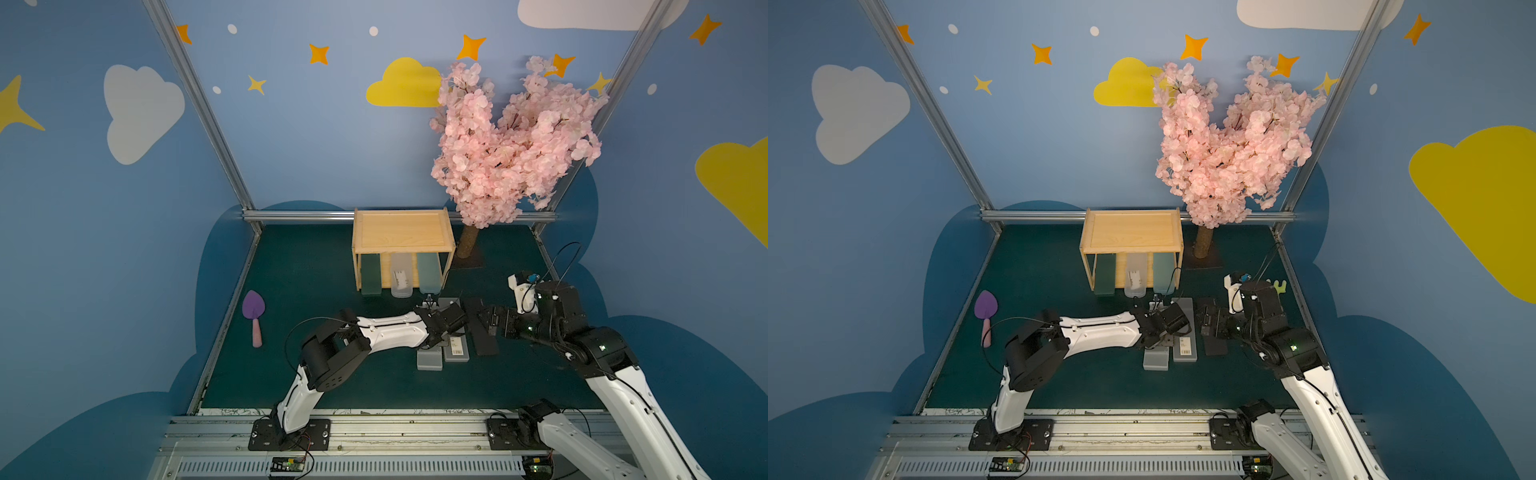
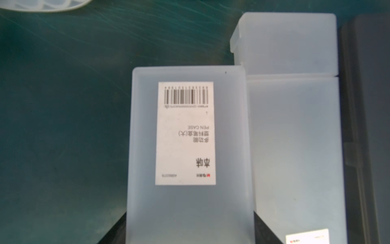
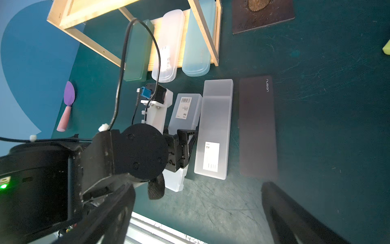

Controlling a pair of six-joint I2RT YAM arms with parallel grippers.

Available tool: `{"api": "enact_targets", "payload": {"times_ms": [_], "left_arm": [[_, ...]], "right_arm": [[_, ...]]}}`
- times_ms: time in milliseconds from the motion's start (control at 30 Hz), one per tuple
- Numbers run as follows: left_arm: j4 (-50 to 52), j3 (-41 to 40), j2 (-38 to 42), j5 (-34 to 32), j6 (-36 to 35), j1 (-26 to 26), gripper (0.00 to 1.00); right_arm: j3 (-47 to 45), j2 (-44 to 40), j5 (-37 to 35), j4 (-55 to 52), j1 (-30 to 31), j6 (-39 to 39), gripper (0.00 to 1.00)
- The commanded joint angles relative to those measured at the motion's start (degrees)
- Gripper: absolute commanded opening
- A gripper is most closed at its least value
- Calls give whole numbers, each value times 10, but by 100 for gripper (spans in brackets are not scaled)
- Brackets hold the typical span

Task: Remove the pencil cases from the shelf
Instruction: Place the pencil case at the center of the board, then pick up the pencil case from the shelf.

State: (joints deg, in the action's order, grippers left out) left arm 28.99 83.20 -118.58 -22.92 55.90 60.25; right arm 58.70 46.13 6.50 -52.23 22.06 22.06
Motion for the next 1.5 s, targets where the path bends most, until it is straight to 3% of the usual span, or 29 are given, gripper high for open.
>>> {"api": "enact_targets", "payload": {"times_ms": [0,433,600,900,1100,1267,1467], "left_arm": [[28,-22,-15,14,12,-18,65],[12,-23,-34,37,10,-33,70],[10,-22,-38,42,5,-34,86],[25,-4,-2,53,-25,-31,96],[90,26,55,78,-65,-28,99],[139,-2,147,44,-84,-32,100],[177,-25,210,-61,-150,-83,100]], "right_arm": [[-2,-5,1,-8,-4,-1,98],[-1,-1,5,-9,-9,3,98],[-1,3,4,-9,-11,0,98],[2,6,8,-9,-12,0,98],[10,8,10,-5,-12,5,98],[12,18,18,6,-12,9,98],[11,34,36,35,-11,23,98]]}}
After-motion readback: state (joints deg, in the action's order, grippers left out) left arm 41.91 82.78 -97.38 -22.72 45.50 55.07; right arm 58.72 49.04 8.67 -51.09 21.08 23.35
